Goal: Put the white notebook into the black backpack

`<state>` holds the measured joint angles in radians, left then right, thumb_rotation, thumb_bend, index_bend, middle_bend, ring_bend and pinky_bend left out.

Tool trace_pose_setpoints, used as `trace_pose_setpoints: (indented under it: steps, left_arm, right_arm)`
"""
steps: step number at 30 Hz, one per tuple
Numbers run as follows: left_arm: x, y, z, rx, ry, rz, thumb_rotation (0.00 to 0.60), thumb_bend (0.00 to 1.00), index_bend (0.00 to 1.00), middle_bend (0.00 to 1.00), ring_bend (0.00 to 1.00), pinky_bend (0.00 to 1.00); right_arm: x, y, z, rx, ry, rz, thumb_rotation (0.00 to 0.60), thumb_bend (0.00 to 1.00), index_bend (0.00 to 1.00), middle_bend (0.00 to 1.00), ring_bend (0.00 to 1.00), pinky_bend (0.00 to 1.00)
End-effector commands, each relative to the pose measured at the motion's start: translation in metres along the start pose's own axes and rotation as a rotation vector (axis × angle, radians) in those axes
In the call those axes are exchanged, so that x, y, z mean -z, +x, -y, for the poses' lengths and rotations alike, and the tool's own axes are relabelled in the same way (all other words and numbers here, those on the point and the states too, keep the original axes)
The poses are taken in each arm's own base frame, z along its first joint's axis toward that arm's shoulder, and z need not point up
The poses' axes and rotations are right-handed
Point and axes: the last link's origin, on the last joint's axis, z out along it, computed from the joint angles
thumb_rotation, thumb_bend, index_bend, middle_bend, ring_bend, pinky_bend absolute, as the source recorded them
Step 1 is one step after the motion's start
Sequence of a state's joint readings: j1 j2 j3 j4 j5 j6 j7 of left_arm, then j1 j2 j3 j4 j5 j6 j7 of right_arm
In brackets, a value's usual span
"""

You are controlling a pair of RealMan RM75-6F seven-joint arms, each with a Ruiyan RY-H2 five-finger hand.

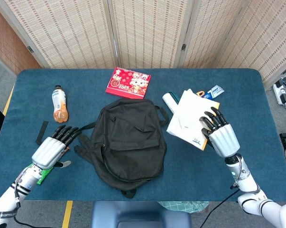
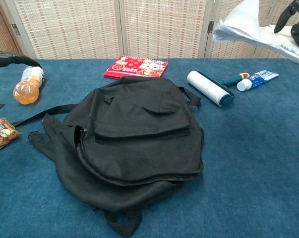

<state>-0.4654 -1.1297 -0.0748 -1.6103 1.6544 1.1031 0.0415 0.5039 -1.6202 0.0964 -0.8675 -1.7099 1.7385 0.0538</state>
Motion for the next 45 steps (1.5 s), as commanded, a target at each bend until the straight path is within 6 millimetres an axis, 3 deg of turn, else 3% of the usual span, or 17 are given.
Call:
trace_pose_setpoints:
  steps: [1,11,19,26,37,45]
  left_arm:
    - [-0.014,-0.007,-0.018,-0.011,-0.093,0.059,0.6,0.08,0.12,0.1,0.09,0.07]
    - [-0.043,-0.034,-0.07,-0.002,-0.309,0.168,0.6,0.1,0.18,0.1,0.09,0.07]
    - [-0.079,-0.047,-0.092,0.024,-0.34,0.174,0.6,0.15,0.22,0.1,0.09,0.07]
    - [-0.092,-0.06,-0.103,0.062,-0.333,0.206,0.6,0.17,0.28,0.11,0.1,0.07]
    - [-0.098,-0.071,-0.103,0.176,-0.319,0.133,0.6,0.36,0.5,0.23,0.2,0.12]
    - [-0.108,-0.072,-0.096,0.364,-0.249,0.028,0.6,0.49,0.62,0.34,0.28,0.17]
  right_arm:
    - [-0.001,0.016,0.002,0.024,0.043,-0.001,0.6,0.62,0.78,0.43,0.27,0.19]
    - [0.003,0.038,0.019,0.032,0.14,0.039,0.6,0.62,0.78,0.43,0.27,0.19]
    - [0.014,0.039,0.025,0.01,0.153,0.095,0.6,0.62,0.78,0.43,0.27,0.19]
    - [0.019,0.038,0.026,0.008,0.158,0.125,0.6,0.62,0.78,0.43,0.27,0.19]
    - [0.022,0.037,0.027,-0.006,0.158,0.134,0.6,0.62,0.77,0.43,0.27,0.2]
    - [0.022,0.046,0.033,-0.051,0.189,0.095,0.6,0.62,0.77,0.43,0.27,0.2]
